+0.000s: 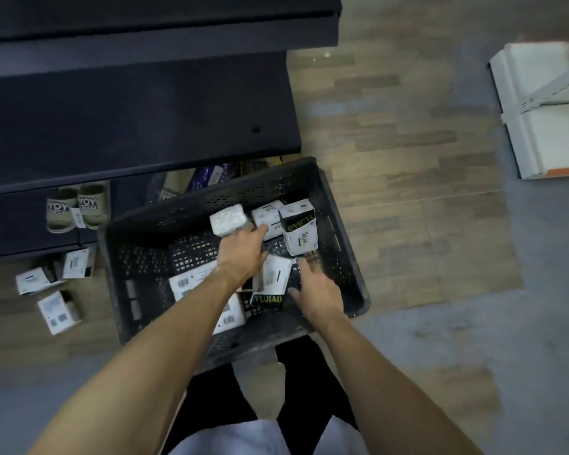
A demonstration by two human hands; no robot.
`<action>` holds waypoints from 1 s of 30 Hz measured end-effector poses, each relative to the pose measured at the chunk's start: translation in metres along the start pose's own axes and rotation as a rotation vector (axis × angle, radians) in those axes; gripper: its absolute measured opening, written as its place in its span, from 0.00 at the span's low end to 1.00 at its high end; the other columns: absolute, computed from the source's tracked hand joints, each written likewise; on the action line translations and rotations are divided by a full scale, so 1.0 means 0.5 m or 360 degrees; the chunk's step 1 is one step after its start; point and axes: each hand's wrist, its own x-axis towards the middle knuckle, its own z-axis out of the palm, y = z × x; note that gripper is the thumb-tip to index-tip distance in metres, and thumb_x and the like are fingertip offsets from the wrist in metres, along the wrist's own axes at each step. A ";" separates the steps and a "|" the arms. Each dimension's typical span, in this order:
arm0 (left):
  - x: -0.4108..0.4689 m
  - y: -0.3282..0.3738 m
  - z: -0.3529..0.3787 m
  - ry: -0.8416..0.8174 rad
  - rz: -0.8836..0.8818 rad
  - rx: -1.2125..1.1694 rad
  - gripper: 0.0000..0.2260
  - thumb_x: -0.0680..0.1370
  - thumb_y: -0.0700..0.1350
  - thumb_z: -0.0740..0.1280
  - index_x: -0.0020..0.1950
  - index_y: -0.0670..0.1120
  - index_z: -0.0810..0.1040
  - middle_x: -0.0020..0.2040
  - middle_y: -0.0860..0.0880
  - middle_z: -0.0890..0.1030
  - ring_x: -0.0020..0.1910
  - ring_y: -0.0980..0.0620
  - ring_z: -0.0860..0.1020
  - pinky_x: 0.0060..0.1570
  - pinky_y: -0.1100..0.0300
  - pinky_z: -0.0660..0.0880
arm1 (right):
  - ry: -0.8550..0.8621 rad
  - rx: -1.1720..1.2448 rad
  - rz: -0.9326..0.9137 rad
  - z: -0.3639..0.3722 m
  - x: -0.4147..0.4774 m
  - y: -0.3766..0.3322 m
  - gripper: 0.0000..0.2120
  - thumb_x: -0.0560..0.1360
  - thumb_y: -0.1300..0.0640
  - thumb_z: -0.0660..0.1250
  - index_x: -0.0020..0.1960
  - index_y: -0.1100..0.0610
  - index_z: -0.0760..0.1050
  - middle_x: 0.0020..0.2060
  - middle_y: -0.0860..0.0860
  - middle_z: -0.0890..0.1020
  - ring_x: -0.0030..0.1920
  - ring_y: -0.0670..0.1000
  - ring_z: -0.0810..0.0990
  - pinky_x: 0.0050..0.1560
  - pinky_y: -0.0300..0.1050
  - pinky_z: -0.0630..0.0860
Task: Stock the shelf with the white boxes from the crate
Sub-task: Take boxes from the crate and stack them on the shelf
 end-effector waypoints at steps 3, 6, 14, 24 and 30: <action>0.084 0.020 0.035 -0.0020 0.0068 0.0130 0.21 0.79 0.51 0.67 0.69 0.49 0.67 0.61 0.44 0.74 0.58 0.43 0.76 0.46 0.51 0.75 | -0.0061 0.0003 -0.0002 0.026 0.053 0.033 0.30 0.80 0.50 0.65 0.77 0.51 0.55 0.64 0.58 0.74 0.57 0.62 0.79 0.47 0.52 0.74; 0.158 0.033 0.076 -0.0101 0.0177 0.0279 0.23 0.78 0.48 0.68 0.71 0.48 0.66 0.63 0.43 0.72 0.61 0.41 0.74 0.50 0.49 0.75 | -0.0103 0.0081 0.0028 0.051 0.098 0.050 0.31 0.80 0.50 0.65 0.77 0.51 0.53 0.66 0.58 0.73 0.59 0.61 0.78 0.51 0.54 0.76; 0.342 0.088 0.154 -0.0195 0.0296 0.0338 0.34 0.79 0.45 0.67 0.79 0.48 0.52 0.68 0.40 0.67 0.65 0.40 0.70 0.56 0.48 0.75 | -0.0105 0.0235 0.0161 0.140 0.182 0.083 0.32 0.80 0.51 0.66 0.78 0.49 0.52 0.67 0.56 0.71 0.63 0.59 0.75 0.55 0.52 0.75; 0.322 0.074 0.131 -0.0230 0.0260 0.0350 0.33 0.79 0.43 0.66 0.79 0.54 0.50 0.62 0.39 0.71 0.53 0.37 0.77 0.43 0.50 0.73 | -0.0214 0.0082 0.0298 0.147 0.180 0.094 0.27 0.80 0.56 0.65 0.75 0.51 0.56 0.63 0.58 0.74 0.59 0.61 0.78 0.51 0.54 0.76; 0.167 0.005 0.031 -0.0140 0.0253 0.0131 0.26 0.77 0.40 0.67 0.71 0.51 0.60 0.57 0.40 0.72 0.45 0.38 0.78 0.40 0.49 0.74 | -0.0052 0.0222 0.0412 0.064 0.119 0.029 0.32 0.80 0.56 0.66 0.78 0.53 0.53 0.65 0.58 0.75 0.60 0.59 0.78 0.54 0.51 0.76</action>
